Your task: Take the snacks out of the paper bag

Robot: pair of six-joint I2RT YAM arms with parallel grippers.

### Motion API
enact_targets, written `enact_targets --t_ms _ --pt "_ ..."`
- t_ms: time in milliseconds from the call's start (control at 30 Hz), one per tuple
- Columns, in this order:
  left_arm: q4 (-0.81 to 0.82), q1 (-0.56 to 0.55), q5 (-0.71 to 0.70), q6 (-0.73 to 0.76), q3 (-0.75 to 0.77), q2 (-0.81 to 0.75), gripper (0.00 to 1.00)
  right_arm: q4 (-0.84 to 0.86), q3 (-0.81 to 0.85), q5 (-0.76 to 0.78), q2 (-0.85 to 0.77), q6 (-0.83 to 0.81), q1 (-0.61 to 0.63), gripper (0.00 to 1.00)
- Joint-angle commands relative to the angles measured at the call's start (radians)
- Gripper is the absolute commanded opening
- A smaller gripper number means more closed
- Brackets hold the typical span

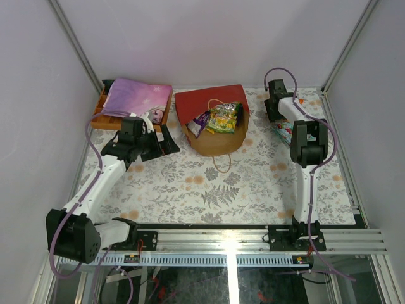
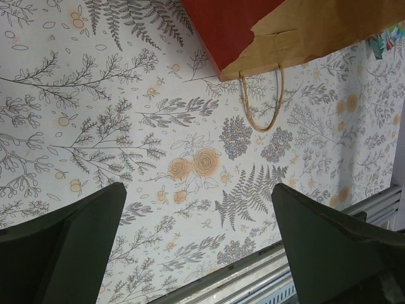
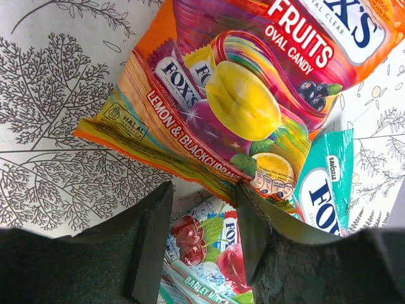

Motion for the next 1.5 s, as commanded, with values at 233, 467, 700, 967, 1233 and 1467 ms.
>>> enact_targets --t_ms 233,467,700,967,1233,1467 --pt "0.037 0.007 0.017 0.012 -0.009 -0.002 1.0 -0.015 0.036 -0.011 0.007 -0.006 -0.003 0.44" --pt "0.03 0.006 0.006 0.016 -0.016 -0.011 1.0 -0.019 0.049 -0.043 0.031 0.029 -0.003 0.08" --pt "0.027 0.007 0.001 0.018 -0.019 -0.016 1.0 -0.023 0.082 -0.043 0.05 0.122 -0.003 0.0" --pt "0.02 0.007 -0.003 0.021 -0.021 -0.022 1.0 0.097 0.09 -0.188 0.033 0.561 -0.004 0.0" --pt "-0.016 0.006 -0.041 0.038 -0.021 -0.056 1.0 0.167 0.203 -0.076 0.113 0.827 -0.005 0.0" --pt "-0.037 0.006 -0.054 0.035 -0.014 -0.083 1.0 0.178 0.428 -0.148 0.258 0.755 -0.047 0.0"
